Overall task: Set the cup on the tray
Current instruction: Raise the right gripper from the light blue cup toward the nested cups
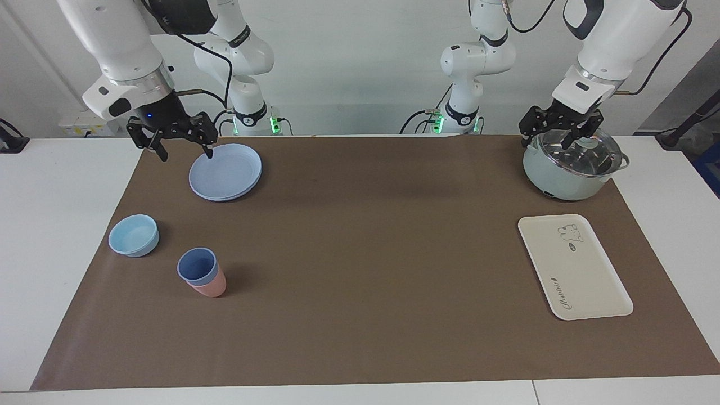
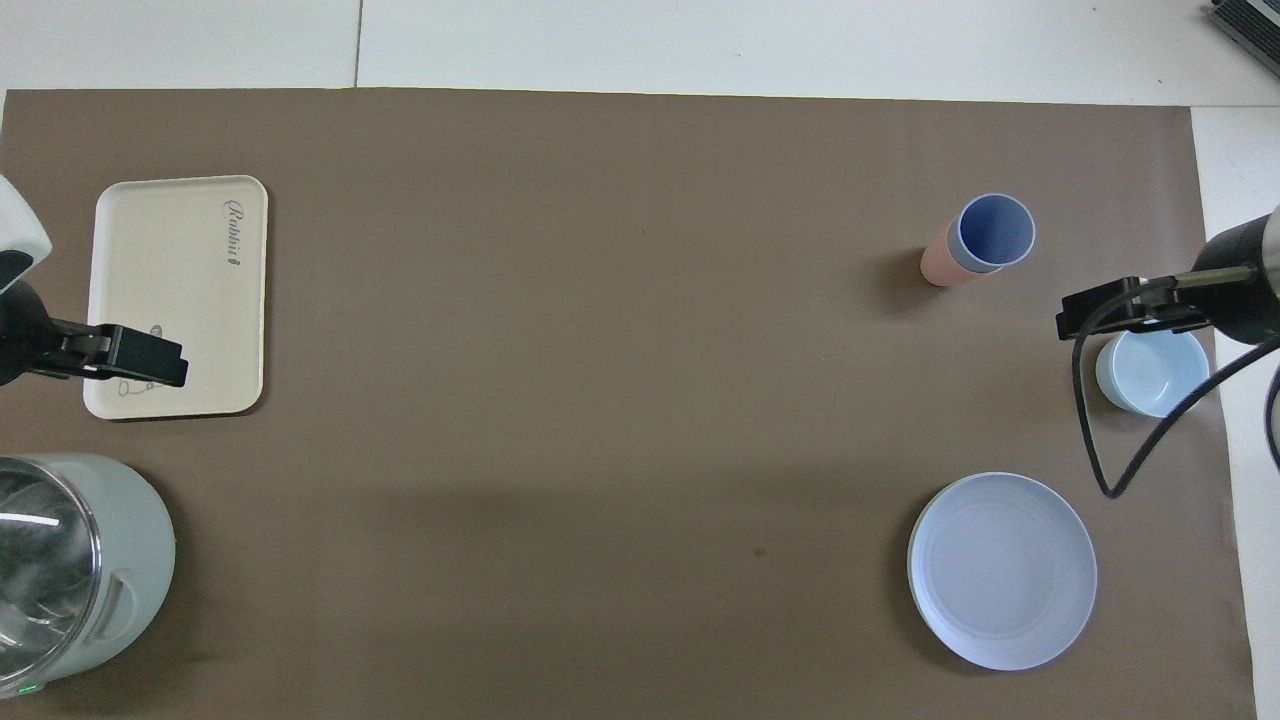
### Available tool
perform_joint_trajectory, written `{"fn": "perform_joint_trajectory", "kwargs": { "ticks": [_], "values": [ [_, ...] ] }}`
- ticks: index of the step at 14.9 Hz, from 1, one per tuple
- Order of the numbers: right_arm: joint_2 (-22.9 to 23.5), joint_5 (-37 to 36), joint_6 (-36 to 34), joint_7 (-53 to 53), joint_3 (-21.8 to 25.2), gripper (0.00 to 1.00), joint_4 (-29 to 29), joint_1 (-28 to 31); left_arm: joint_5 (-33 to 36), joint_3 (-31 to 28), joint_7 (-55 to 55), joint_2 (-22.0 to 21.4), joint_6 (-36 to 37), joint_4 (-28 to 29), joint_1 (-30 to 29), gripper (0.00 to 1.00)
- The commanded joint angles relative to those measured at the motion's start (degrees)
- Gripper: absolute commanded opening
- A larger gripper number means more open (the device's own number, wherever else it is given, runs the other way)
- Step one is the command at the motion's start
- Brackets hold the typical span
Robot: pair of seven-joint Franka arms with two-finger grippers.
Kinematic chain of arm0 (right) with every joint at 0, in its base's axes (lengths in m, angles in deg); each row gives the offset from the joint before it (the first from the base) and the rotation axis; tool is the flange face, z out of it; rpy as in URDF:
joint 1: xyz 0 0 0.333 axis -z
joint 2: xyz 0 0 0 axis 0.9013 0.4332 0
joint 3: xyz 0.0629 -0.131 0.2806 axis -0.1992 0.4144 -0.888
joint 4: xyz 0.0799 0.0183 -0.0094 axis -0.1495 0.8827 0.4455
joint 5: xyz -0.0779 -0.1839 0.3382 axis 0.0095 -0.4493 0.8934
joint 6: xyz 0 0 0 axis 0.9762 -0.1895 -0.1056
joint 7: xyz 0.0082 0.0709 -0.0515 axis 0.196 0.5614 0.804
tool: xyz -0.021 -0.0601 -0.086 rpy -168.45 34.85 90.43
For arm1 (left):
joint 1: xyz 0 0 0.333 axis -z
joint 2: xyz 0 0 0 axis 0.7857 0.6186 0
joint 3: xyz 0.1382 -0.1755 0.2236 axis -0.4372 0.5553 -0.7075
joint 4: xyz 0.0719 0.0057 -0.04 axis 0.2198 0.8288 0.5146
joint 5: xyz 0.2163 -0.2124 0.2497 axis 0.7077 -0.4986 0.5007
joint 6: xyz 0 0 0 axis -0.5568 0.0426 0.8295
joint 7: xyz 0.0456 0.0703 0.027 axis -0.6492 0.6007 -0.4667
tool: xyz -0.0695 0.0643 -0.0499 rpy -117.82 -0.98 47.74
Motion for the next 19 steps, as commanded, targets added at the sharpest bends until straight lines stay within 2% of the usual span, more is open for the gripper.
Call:
{"fn": "perform_joint_trajectory", "kwargs": {
  "ticks": [1,13,17,19],
  "values": [
    [-0.47,0.78,0.10,-0.35,-0.19,1.00,0.90,0.32,-0.42,0.44,-0.23,-0.53,0.87,0.14,-0.91,1.00],
    [-0.04,1.04,0.27,-0.79,-0.02,0.99,0.21,1.46,-0.42,0.44,-0.23,-0.53,0.87,0.14,-0.91,1.00],
    [0.49,0.43,2.82,-6.83,0.16,0.98,-0.41,3.30,-0.42,0.44,-0.23,-0.53,0.87,0.14,-0.91,1.00],
    [1.62,1.39,2.73,-12.54,0.16,0.98,-1.90,6.28,-0.42,0.44,-0.23,-0.53,0.87,0.14,-0.91,1.00]
  ]
}}
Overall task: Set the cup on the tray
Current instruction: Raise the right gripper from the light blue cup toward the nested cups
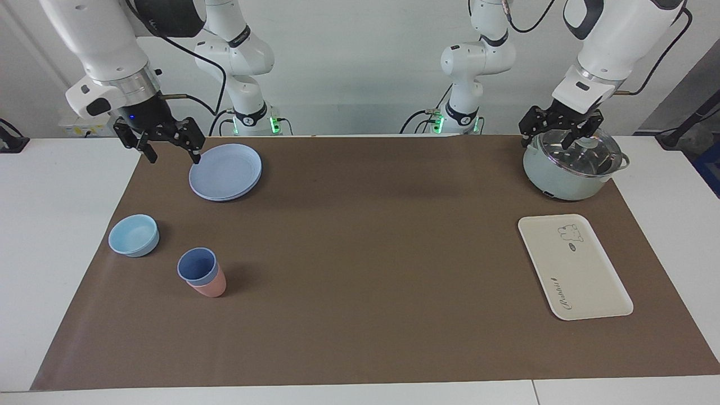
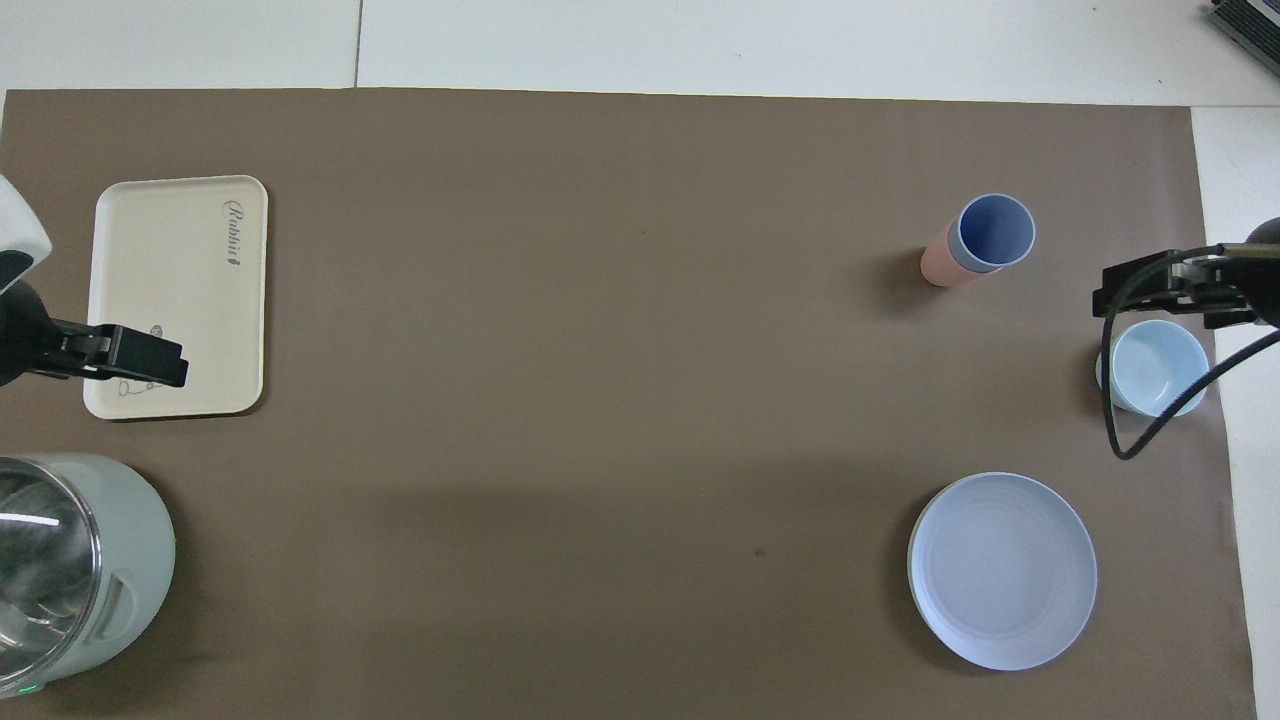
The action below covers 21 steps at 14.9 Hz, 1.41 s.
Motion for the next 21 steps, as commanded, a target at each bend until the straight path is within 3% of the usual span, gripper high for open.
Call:
{"fn": "perform_joint_trajectory", "kwargs": {
  "ticks": [1,4,9,14,18,21],
  "values": [
    [2.52,1.66,0.39,-6.48,-0.30,0.98,-2.32,3.71,-0.42,0.44,-0.23,-0.53,0.87,0.14,-0.91,1.00],
    [3.40,1.66,5.28,-11.94,-0.30,0.98,-2.15,6.88,-0.51,0.44,-0.23,-0.53,0.87,0.14,-0.91,1.00],
    [6.47,3.68,5.49,-15.27,-0.30,0.98,-2.06,13.28,-0.42,0.44,-0.23,-0.62,0.87,0.14,-0.91,1.00],
    [17.01,13.24,2.76,-21.58,-0.12,1.00,-9.43,19.01,-0.42,0.44,-0.23,-0.53,0.87,0.14,-0.91,1.00],
    [23.77,15.72,9.52,-29.26,-0.47,1.00,-10.40,19.10,-0.42,0.44,-0.14,-0.53,0.87,0.14,-0.91,1.00],
    [32.03,20.12,10.58,-33.65,-0.38,1.00,-17.85,19.28,-0.42,0.44,-0.23,-0.53,0.87,0.14,-0.91,1.00]
  ]
}}
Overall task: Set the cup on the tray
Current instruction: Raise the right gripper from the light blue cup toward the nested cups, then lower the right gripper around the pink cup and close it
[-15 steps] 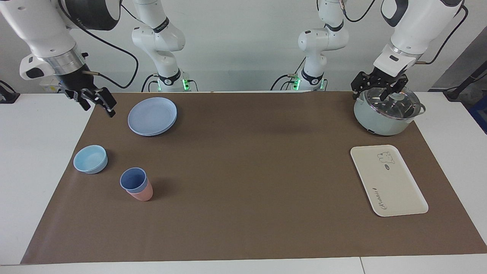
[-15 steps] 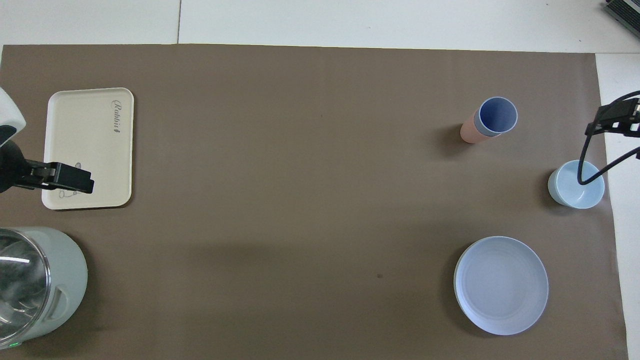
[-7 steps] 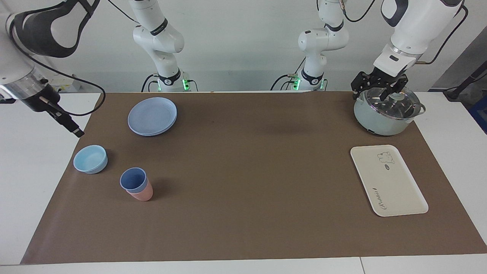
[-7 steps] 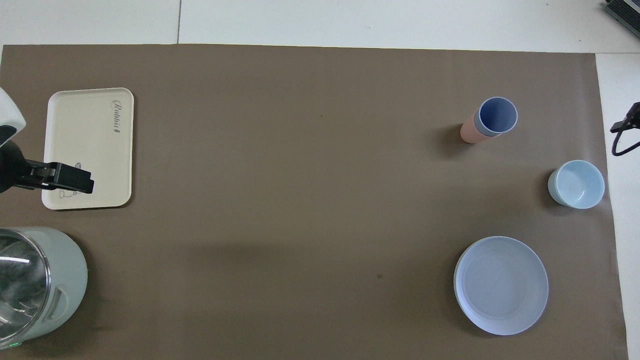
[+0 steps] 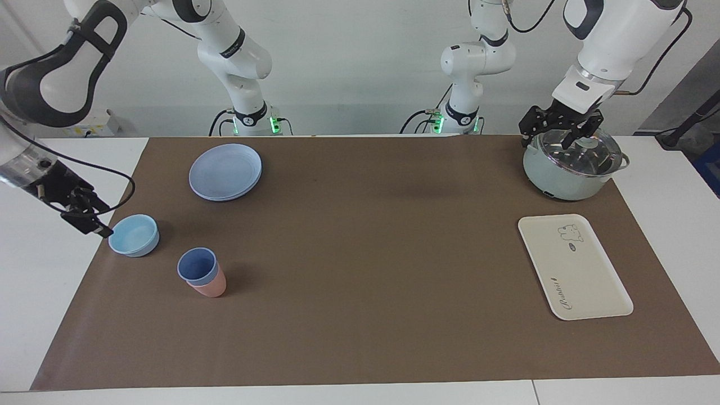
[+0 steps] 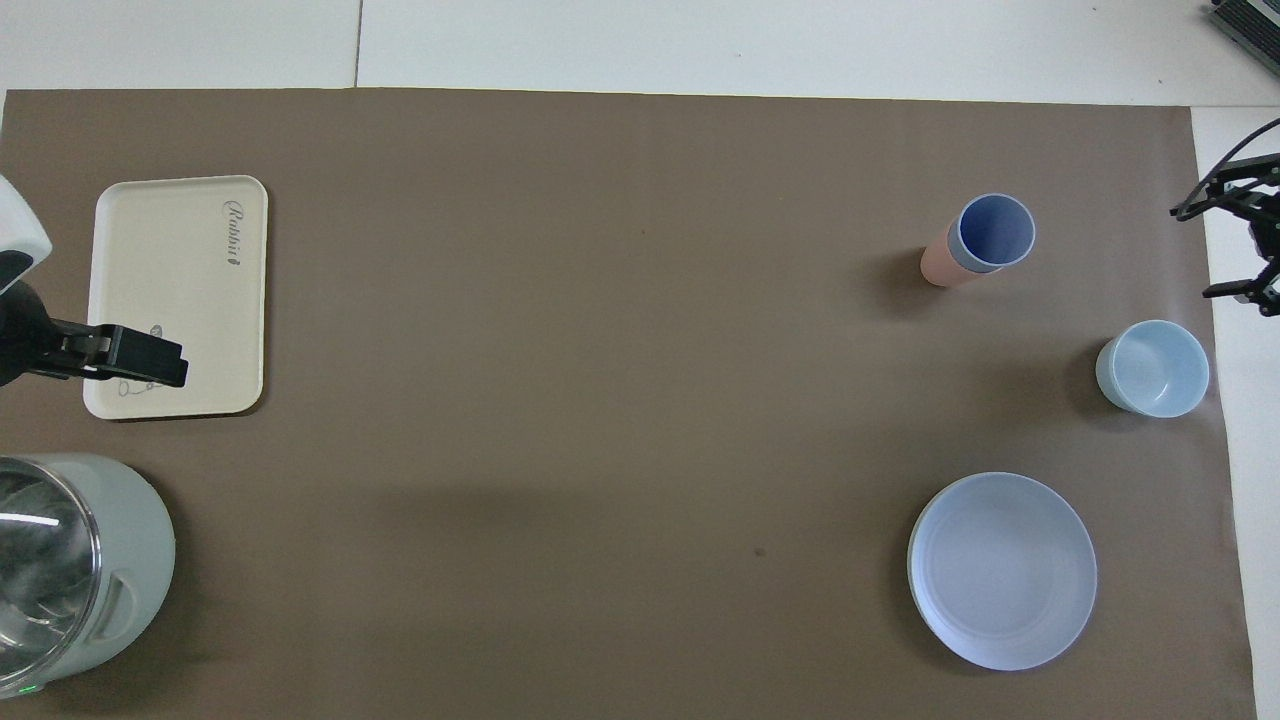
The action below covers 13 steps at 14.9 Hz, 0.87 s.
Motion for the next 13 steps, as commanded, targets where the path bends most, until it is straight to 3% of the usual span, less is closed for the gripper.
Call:
{"fn": "perform_joint_trajectory", "kwargs": {
  "ticks": [1,4,7,10,13],
  "values": [
    [10.15,2.70,-1.68,-3.96,-0.62,1.00,-11.46,0.75,-0.42,0.44,-0.23,-0.53,0.87,0.13,-0.91,1.00],
    [16.06,5.76,-2.48,-6.15,-0.71,1.00,-15.71,0.84,-0.42,0.44,-0.23,-0.53,0.87,0.13,-0.91,1.00],
    [17.82,7.61,-3.18,-13.79,-1.06,1.00,-15.63,0.40,-0.42,0.44,-0.58,-0.53,0.08,0.13,-0.91,1.00],
    [18.09,9.73,-3.36,-16.78,-0.97,1.00,-14.66,0.14,-0.25,0.44,-0.93,-0.44,-6.06,0.66,-2.92,1.00],
    [17.57,11.84,-3.53,-17.24,-1.15,1.00,-12.38,-0.04,-0.25,0.53,-1.11,-0.18,-5.55,0.23,-2.50,1.00]
  ]
}}
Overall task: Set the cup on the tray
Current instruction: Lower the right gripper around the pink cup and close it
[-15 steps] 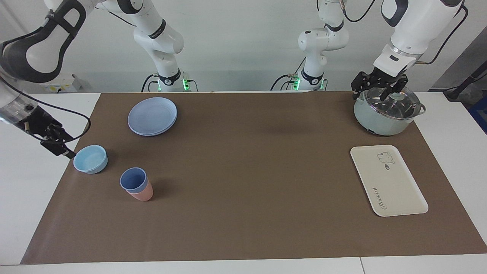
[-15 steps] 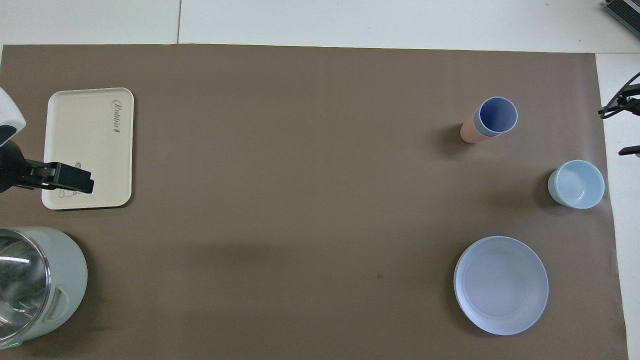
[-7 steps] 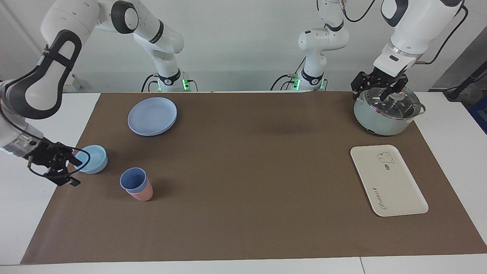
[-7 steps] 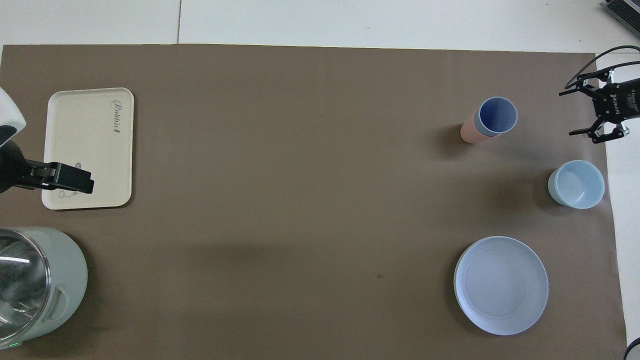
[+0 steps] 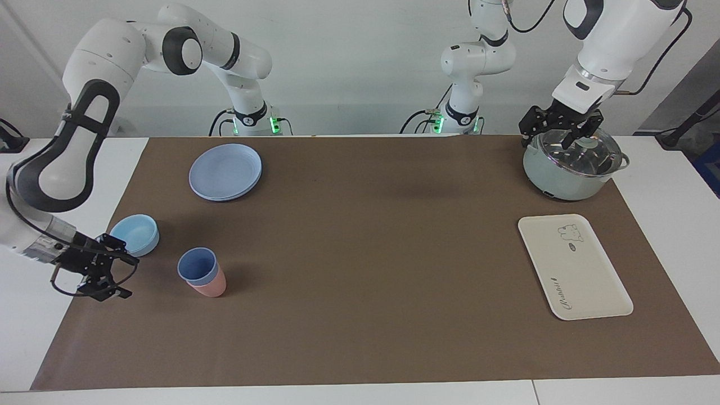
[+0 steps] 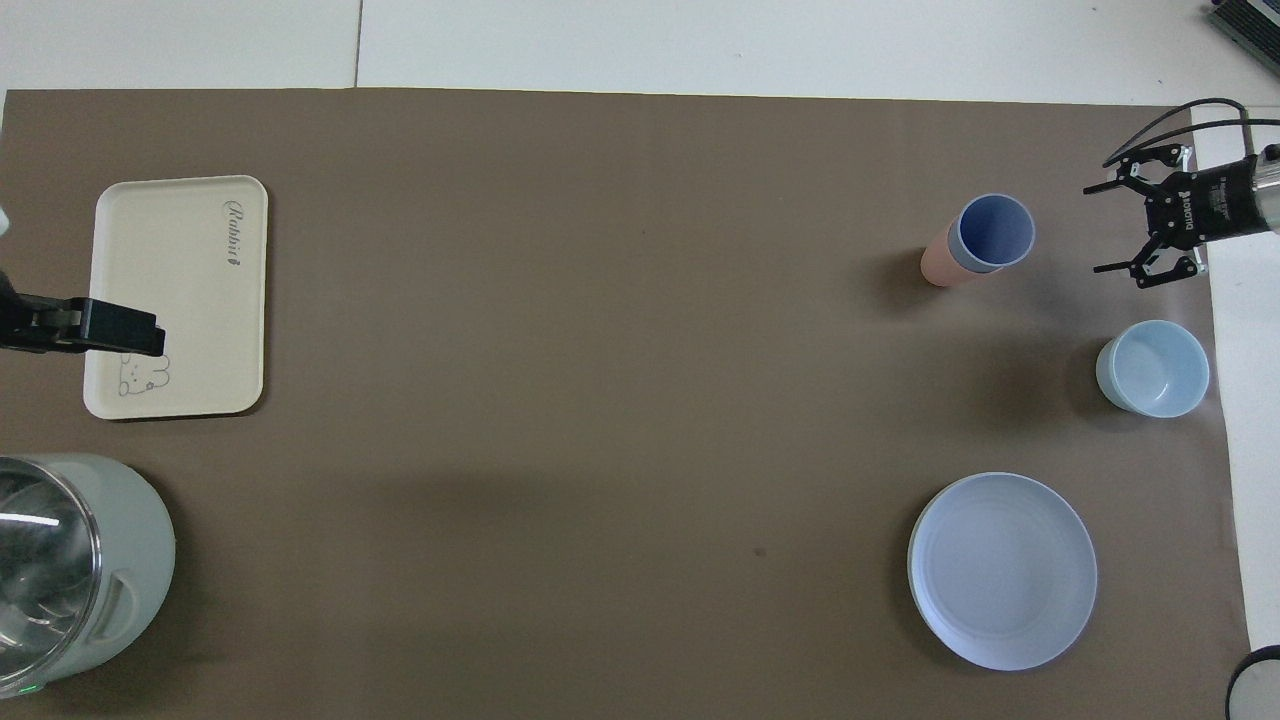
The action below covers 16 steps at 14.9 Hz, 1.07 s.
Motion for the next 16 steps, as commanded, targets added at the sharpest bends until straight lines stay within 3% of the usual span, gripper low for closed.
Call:
{"fn": "perform_joint_trajectory", "kwargs": {
  "ticks": [1,10,16],
  "values": [
    [0.15,2.35,-1.18,-1.51,-0.51,1.00,1.17,-0.24,-0.17,0.63,-0.45,-0.11,-0.69,0.09,-0.37,1.00],
    [0.68,13.24,-0.39,0.15,-0.60,1.00,5.57,-0.34,1.24,0.89,-1.07,0.07,0.72,-0.70,-0.28,1.00],
    [4.29,19.23,-0.73,4.38,-0.51,1.00,5.93,-0.86,1.24,0.98,-0.98,-0.10,-0.07,-0.17,-0.19,1.00]
  ]
}}
